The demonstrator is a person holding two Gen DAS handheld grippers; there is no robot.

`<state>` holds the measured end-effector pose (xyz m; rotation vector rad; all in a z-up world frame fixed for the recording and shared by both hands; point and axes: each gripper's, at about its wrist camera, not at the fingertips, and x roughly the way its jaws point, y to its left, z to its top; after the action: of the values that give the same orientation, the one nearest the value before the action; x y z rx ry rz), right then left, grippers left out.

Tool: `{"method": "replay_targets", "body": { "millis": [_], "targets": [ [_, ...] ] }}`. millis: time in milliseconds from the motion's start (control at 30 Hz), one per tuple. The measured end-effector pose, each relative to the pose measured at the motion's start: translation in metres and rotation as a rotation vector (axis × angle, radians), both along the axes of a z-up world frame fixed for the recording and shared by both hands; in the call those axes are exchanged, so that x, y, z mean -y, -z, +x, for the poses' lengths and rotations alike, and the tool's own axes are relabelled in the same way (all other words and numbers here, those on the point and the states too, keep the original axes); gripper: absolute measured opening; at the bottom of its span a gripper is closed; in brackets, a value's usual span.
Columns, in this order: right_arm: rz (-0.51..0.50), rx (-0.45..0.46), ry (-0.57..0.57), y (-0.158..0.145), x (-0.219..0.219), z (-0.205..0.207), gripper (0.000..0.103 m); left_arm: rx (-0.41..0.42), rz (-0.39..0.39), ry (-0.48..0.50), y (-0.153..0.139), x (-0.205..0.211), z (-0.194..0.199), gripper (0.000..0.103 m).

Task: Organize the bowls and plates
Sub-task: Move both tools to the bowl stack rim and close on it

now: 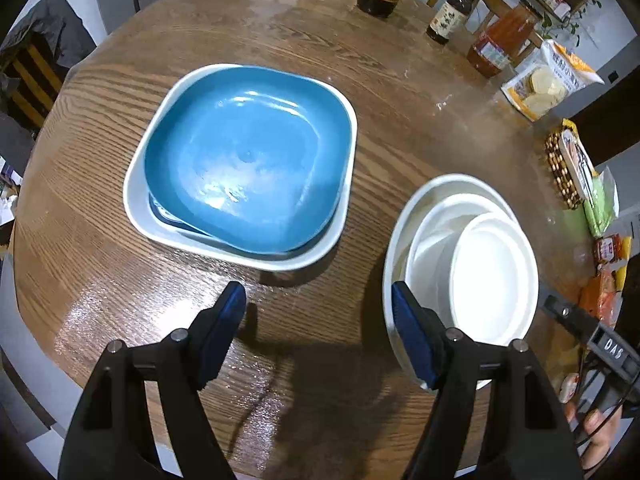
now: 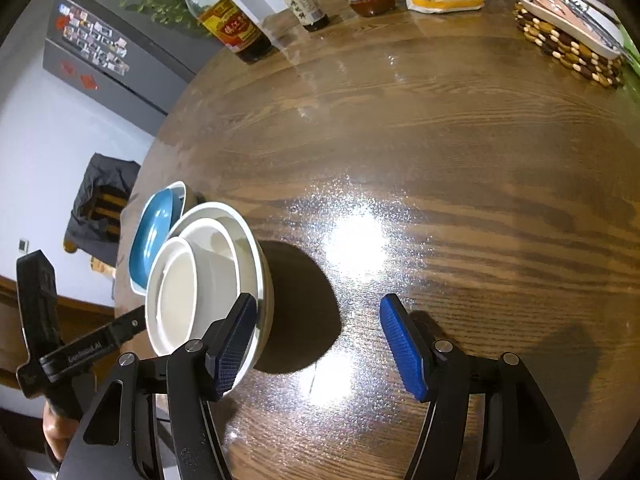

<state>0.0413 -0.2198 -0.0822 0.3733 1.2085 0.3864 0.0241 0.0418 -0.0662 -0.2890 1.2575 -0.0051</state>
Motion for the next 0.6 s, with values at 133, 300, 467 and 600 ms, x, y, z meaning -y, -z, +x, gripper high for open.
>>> {"method": "replay_targets", "body": {
  "millis": [133,300,467,600],
  "targets": [
    [-0.015,-0.018,-0.026,0.007,-0.011,0.007,0.065,-0.003,-0.002,0.002,0.004,0.002,0.001,0.068],
    [0.027,0.003,-0.04,0.006,-0.013,0.004,0.047,0.014,-0.01,0.007,0.001,0.004,-0.002,0.055],
    [0.038,0.031,-0.049,0.001,-0.019,0.0,0.032,0.026,-0.03,0.003,-0.001,0.007,-0.002,0.044],
    [0.036,0.046,-0.05,-0.002,-0.023,-0.003,0.021,0.036,-0.031,0.009,-0.003,0.013,-0.002,0.033]
  ]
}}
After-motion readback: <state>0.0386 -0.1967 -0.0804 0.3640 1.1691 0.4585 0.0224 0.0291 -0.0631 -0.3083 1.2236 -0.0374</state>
